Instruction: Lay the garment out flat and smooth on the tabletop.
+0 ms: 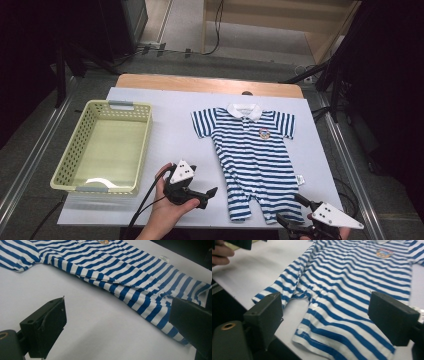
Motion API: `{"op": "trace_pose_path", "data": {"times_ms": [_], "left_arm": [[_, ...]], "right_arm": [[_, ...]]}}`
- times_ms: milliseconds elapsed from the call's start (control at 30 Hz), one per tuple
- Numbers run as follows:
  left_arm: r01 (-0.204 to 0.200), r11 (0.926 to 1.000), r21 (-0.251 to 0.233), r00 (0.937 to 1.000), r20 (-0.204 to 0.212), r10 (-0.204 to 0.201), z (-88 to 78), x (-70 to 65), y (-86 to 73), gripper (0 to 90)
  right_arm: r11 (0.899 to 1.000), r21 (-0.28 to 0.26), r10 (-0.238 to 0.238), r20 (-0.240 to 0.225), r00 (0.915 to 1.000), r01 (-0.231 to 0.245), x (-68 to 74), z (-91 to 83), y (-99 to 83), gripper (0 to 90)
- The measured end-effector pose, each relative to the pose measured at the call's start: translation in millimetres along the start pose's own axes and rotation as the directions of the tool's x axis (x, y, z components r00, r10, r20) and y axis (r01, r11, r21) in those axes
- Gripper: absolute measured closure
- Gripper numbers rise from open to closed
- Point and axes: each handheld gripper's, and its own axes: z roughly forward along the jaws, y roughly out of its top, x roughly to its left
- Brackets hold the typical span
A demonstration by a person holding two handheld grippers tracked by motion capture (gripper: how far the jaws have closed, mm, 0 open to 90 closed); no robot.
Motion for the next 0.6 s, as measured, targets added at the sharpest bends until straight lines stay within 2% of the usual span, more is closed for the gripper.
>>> {"op": "trace_pose_path", "data": {"times_ms": [67, 100, 233, 367, 600], "left_arm": [[-0.005, 1.0, 0.001, 1.0, 0.005, 0.005, 1.1, -2.5, -0.2, 1.9], [-0.006, 1.0, 0.001, 0.9999, 0.009, 0.006, 1.8, -4.0, -0.2, 2.0], [-0.015, 0.9999, 0.004, 0.9997, 0.021, 0.015, 4.9, -10.3, 0.0, 2.0], [-0.022, 0.9997, 0.009, 0.9991, 0.036, 0.021, 8.8, -18.7, -0.5, 2.0], [-0.048, 0.9984, 0.03, 0.996, 0.077, 0.045, 19.8, -42.6, -1.8, 2.1]], "right_arm": [[1.0, -0.017, 0.007, 0.014, 0.9999, -0.007, -4.7, -3.9, 0.3, 5.8], [1.0, -0.026, 0.014, 0.018, 0.9997, -0.013, -6.9, -5.8, 0.5, 0.0], [0.998, -0.055, 0.021, 0.019, 0.9996, -0.02, -14.7, -13.6, 0.8, 0.0], [0.997, -0.067, 0.029, 0.043, 0.9987, -0.026, -20.4, -18.5, -0.3, 0.0], [0.997, -0.063, 0.038, 0.056, 0.9977, -0.034, -26.6, -20.0, -2.5, 0.0]]}}
